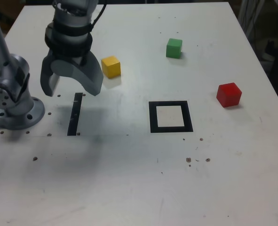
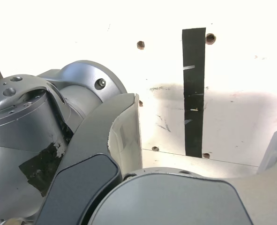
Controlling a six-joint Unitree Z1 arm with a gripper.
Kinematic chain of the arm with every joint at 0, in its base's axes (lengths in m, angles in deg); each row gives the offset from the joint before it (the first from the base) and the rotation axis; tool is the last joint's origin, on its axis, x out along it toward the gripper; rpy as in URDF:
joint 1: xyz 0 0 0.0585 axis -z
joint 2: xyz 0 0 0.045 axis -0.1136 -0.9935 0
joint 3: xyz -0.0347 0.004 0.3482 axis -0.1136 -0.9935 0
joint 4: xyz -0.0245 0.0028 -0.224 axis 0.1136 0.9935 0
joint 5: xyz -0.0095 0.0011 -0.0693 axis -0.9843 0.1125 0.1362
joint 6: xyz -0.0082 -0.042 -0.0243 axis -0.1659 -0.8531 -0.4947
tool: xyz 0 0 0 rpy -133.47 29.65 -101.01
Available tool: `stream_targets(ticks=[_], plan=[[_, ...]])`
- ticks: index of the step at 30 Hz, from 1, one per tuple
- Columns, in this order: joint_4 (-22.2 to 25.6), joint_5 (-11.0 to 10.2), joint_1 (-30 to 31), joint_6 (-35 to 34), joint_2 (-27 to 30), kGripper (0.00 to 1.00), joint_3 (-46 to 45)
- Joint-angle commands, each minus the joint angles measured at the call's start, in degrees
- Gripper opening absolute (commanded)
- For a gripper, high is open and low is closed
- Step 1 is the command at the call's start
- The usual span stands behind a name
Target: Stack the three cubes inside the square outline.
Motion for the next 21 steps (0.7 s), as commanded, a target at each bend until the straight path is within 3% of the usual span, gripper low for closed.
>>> stream_targets(ticks=[1, 17, 21], plan=[[-0.2, 0.0, -0.1, 0.3, -0.6, 0.99, -0.2], [1.8, -0.1, -0.1, 0.0, 1.2, 0.97, 0.2], [1.4, -1.2, -0.1, -0.4, 1.7, 0.97, 0.2]])
